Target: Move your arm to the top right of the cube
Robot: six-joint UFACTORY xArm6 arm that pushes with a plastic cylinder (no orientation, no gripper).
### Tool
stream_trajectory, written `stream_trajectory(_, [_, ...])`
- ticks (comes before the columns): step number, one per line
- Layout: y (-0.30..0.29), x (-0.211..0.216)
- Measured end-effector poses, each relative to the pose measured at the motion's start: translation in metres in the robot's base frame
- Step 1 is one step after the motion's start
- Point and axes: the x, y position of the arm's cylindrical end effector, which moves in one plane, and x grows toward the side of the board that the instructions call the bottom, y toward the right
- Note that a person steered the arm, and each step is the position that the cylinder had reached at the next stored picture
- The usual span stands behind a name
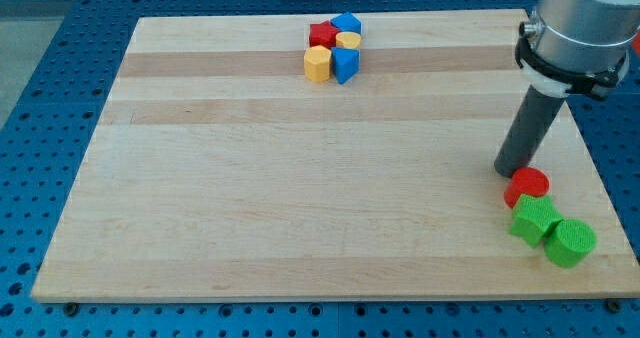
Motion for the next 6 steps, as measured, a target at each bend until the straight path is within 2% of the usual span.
stream_trajectory(2, [-0.021,-0.052])
stream_trajectory(6, [-0.078,-0.25])
